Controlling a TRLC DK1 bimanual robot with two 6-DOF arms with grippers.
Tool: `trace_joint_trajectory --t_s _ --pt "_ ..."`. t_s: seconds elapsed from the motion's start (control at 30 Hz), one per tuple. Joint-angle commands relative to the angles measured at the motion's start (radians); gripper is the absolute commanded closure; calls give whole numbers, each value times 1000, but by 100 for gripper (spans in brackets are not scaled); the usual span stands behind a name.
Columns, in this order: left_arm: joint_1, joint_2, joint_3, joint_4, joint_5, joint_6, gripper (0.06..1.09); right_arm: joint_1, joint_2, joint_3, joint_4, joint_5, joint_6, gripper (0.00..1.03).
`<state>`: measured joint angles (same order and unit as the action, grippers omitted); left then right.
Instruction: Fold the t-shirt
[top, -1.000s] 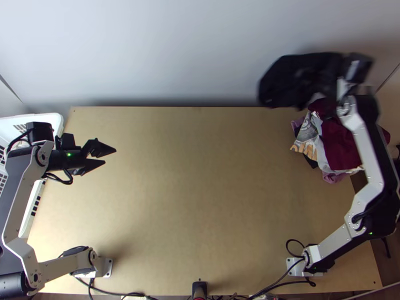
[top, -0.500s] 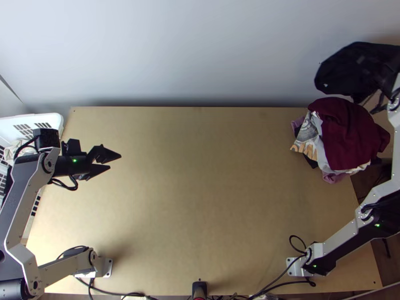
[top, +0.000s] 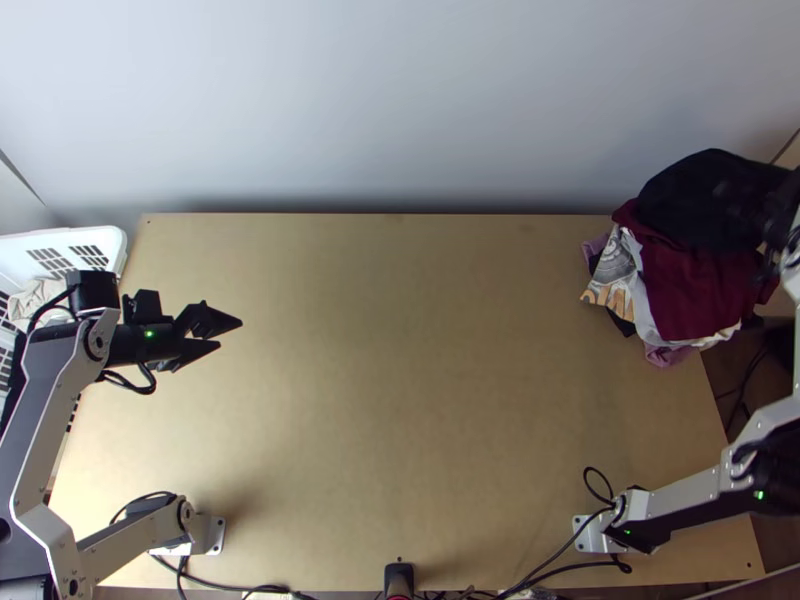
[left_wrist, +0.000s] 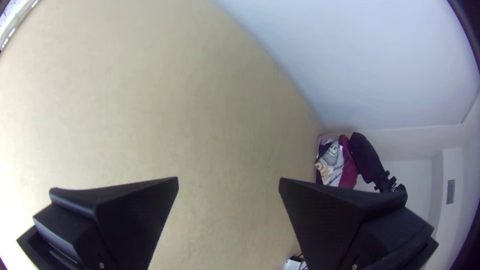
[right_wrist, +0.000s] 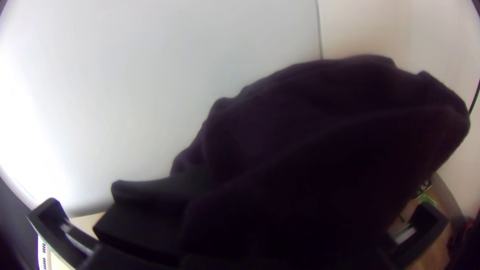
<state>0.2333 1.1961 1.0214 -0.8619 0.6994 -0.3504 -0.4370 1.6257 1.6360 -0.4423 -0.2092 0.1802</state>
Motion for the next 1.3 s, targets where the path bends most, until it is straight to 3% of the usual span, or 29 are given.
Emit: trace_joint_trajectory --t_s 0.0,0.2,0.57,1.03,1.07,1.1,1.17,1.2,1.27 --pt "20 -38 -20 0 0 7 11 18 -99 -323 123 -4 -38 100" --pt "21 -63 -26 -2 0 7 11 7 -78 -444 205 -2 -74 100" --pt "34 -98 -17 -17 0 11 11 -95 -15 -470 220 -9 -119 100" --pt "34 -151 -27 -42 0 18 11 -106 -7 -484 313 -36 -81 99" --pt "35 -155 -32 -42 0 18 11 -106 -9 -481 320 -36 -73 90" --pt "37 -156 -37 -45 0 18 11 -106 -17 -481 320 -36 -62 69" --pt "37 -164 -46 -46 0 18 11 -106 -32 -484 320 -36 -51 17" --pt "40 -170 -52 -46 0 18 11 -106 -40 -484 318 -38 -54 4" --pt "40 -178 -61 -48 0 18 11 -106 -56 -484 312 -50 -58 3"
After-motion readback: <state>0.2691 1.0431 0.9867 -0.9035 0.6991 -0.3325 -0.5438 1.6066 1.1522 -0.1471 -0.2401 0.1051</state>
